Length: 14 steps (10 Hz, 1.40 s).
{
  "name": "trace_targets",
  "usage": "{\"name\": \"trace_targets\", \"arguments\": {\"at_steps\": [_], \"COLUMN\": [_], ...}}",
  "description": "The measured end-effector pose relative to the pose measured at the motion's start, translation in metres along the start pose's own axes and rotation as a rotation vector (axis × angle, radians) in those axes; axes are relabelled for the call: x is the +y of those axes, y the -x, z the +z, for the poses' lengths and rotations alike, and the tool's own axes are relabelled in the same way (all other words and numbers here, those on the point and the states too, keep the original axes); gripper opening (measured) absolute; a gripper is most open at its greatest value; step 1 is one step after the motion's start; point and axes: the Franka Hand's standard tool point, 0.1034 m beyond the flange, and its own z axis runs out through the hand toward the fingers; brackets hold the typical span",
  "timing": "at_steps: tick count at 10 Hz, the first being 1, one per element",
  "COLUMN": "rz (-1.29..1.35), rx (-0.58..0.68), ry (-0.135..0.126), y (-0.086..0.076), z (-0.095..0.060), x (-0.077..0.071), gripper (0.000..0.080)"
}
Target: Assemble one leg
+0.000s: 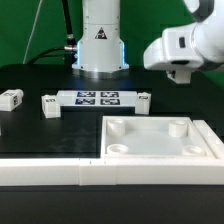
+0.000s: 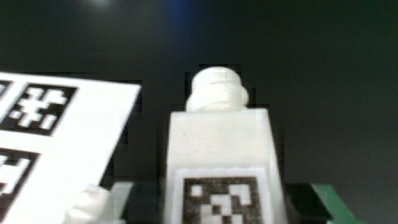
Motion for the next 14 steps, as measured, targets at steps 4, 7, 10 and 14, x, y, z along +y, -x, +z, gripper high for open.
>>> {"name": "trace_targets", "arguments": {"at_steps": [4, 7, 10, 14], "rz": [-0.008, -0.047, -0.039, -0.058], "rx": [0.219, 0.432, 0.657, 1.008], "ry": [-0.021, -0.033, -0.050, -0.081], "y": [-0.011, -0.014, -0.007, -0.013], "z": [-0.006, -0.025, -0.056, -0.059], "x": [0.000, 0.026, 0.032, 0.029], "gripper": [0.0287, 0.0287, 0.0287, 0.0287]}}
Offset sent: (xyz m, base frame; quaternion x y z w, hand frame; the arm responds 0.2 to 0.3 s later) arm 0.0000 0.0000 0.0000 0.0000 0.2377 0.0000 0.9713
